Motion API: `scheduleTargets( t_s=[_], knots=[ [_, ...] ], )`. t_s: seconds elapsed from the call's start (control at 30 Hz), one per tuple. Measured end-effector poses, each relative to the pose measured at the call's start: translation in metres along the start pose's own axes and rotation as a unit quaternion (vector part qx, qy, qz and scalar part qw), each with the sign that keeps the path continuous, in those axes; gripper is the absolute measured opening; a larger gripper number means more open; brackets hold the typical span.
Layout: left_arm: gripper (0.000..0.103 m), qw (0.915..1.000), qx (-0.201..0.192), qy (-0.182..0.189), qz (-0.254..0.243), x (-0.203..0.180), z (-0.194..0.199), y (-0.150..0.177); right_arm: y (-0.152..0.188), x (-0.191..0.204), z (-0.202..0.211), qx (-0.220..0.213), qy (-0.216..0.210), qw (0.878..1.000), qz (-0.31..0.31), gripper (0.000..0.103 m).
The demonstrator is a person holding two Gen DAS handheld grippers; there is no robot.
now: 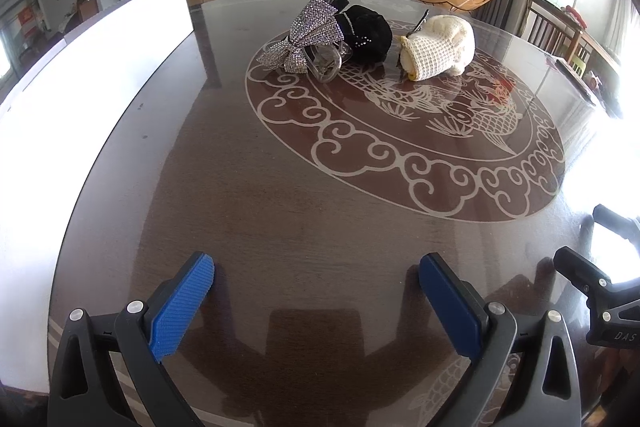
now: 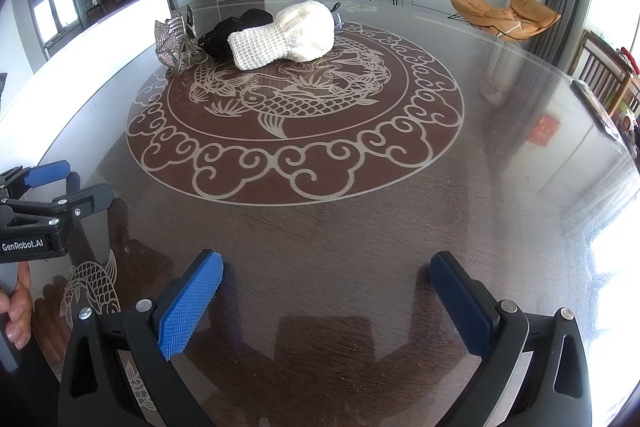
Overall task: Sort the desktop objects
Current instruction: 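Move the left gripper toward the rhinestone bow while the right gripper approaches the white knit hat, then close the left gripper on the silver rhinestone bow and lift it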
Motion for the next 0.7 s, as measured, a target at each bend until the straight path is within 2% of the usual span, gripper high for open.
scheduleTargets(
  t_s=[0.13, 0.27, 0.43, 0.57, 0.63, 0.67, 0.7],
  knots=[
    [0.103, 0.9998, 0.022, -0.004, -0.002, 0.003, -0.019, -0.031, 0.0, 0.0, 0.0, 0.0, 0.0, 1.0, 0.0, 0.103],
    [0.103, 0.9991, 0.026, 0.012, -0.031, -0.007, -0.043, -0.066, 0.0, 0.0, 0.0, 0.0, 0.0, 1.0, 0.0, 0.103],
    [0.103, 0.9997, 0.024, -0.002, 0.001, -0.01, -0.072, -0.112, 0.0, 0.0, 0.0, 0.0, 0.0, 1.0, 0.0, 0.103],
    [0.103, 0.9984, 0.004, 0.027, 0.05, -0.023, -0.077, -0.145, 0.0, 0.0, 0.0, 0.0, 0.0, 1.0, 0.0, 0.103],
    [0.103, 0.9979, -0.017, 0.026, 0.058, -0.028, -0.076, -0.157, 0.0, 0.0, 0.0, 0.0, 0.0, 1.0, 0.0, 0.103],
    [0.084, 0.9969, -0.029, 0.031, 0.066, -0.027, -0.074, -0.161, 0.0, 0.0, 0.0, 0.0, 0.0, 1.0, 0.0, 0.103],
    [0.065, 0.9951, -0.032, 0.052, 0.078, -0.025, -0.074, -0.162, 0.0, 0.001, 0.0, 0.0, 0.0, 1.0, 0.0, 0.103]
  ],
)
Point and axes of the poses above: each gripper's, at about its wrist camera, not at the fingertips, and z roughly against the way its jaws point, x to its left, y to its underside, the point moved 6 cm from there along -z, roughly the way its jaws point, and after that the axes turned 14 degrees about z, right-handed, at the moved point
